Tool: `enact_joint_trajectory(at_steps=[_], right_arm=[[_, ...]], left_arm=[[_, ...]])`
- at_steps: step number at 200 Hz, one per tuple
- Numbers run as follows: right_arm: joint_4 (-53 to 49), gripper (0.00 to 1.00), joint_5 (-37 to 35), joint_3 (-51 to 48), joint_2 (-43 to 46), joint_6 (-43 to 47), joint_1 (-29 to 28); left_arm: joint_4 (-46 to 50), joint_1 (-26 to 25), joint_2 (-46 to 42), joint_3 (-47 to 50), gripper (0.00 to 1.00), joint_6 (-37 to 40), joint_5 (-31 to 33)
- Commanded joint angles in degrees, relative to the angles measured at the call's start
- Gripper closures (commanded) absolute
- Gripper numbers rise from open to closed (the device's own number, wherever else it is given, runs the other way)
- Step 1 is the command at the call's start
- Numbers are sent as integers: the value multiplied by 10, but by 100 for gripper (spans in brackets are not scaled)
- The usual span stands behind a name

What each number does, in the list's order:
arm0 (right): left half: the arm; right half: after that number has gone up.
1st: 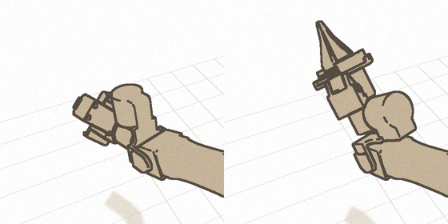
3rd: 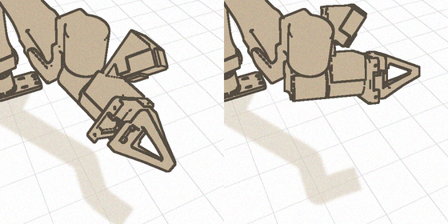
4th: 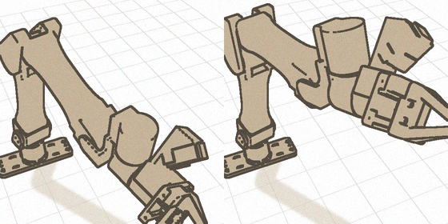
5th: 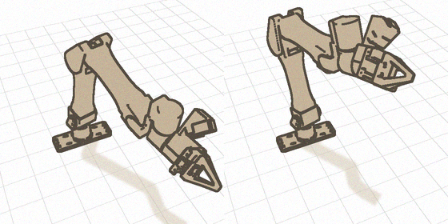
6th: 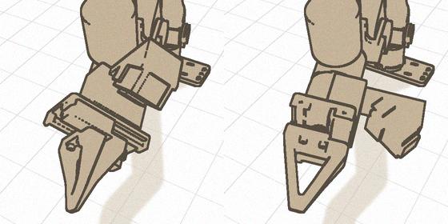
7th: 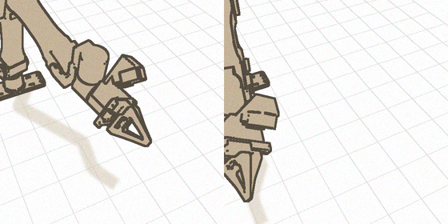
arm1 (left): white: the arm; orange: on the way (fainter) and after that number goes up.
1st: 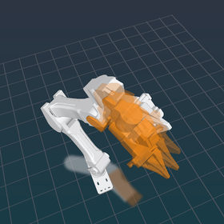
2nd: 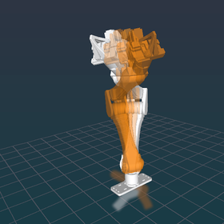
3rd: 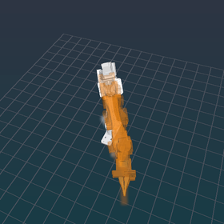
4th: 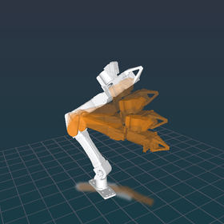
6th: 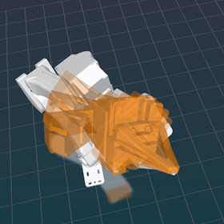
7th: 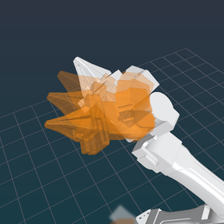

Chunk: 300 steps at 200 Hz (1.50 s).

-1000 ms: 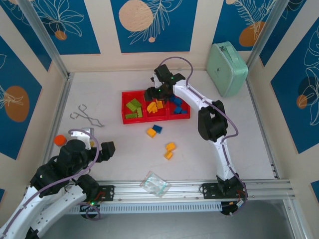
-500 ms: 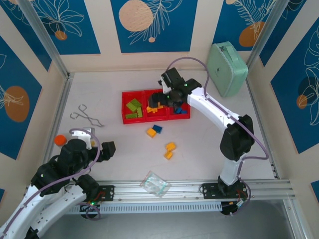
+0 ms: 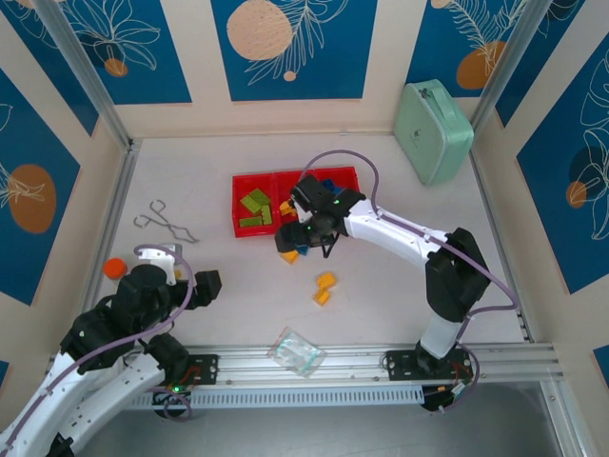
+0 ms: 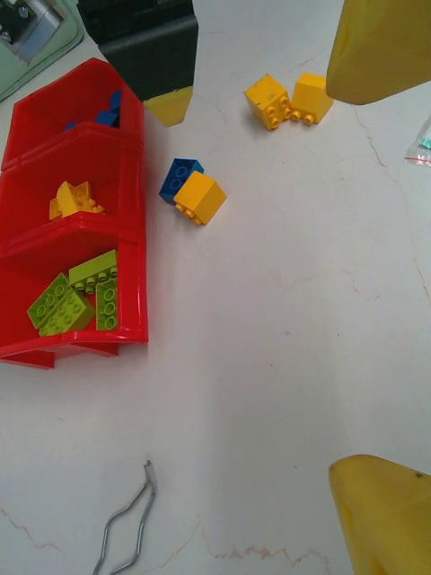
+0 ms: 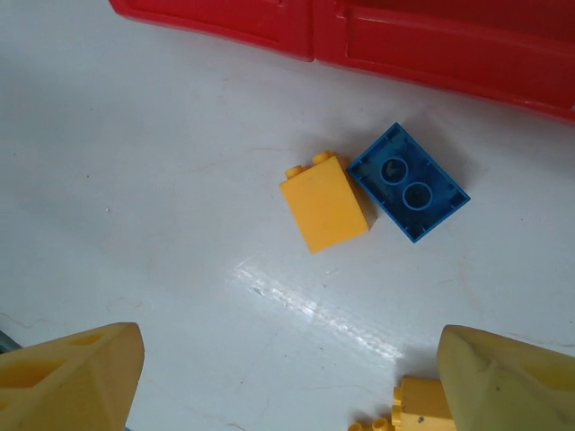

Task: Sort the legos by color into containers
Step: Pick up the lego from the center of the table.

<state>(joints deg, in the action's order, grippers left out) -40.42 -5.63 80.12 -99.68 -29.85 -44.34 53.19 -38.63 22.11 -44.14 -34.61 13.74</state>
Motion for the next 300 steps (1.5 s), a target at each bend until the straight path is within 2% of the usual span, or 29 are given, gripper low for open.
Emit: enact_joint_trajectory(at_steps=[1,30,59,89,135,208,234,268,300], right_arm=[[2,16,-1,-7,-29,-37,1],[-17,15,-12,9,-67,-75,1],[-32,13,-50,3,-85,-185,0],[27,11,-97,-41,-69,-314,-33],[29,14,-178,3,-116,-453,-85],[-69,20,-254,123,-215,-512,-95],[-94,26,-275,148,-243,-528,-96],[-91,32,-280,156,-262,-526,-99],[-34,41,-297,122,-246,-486,-113]], left_arm=[[8,-2,-2,-2,0,2,0],[6,-2,-2,-2,0,3,-1],[6,-2,-2,-2,0,3,0],[6,-1,-2,-2,0,3,1],[4,-1,0,-2,0,6,-3],[1,-2,-3,-1,0,7,-7],[0,-1,-2,-1,0,8,-9],[0,-2,-3,-1,0,8,-11],[0,-2,-4,0,0,8,-11]])
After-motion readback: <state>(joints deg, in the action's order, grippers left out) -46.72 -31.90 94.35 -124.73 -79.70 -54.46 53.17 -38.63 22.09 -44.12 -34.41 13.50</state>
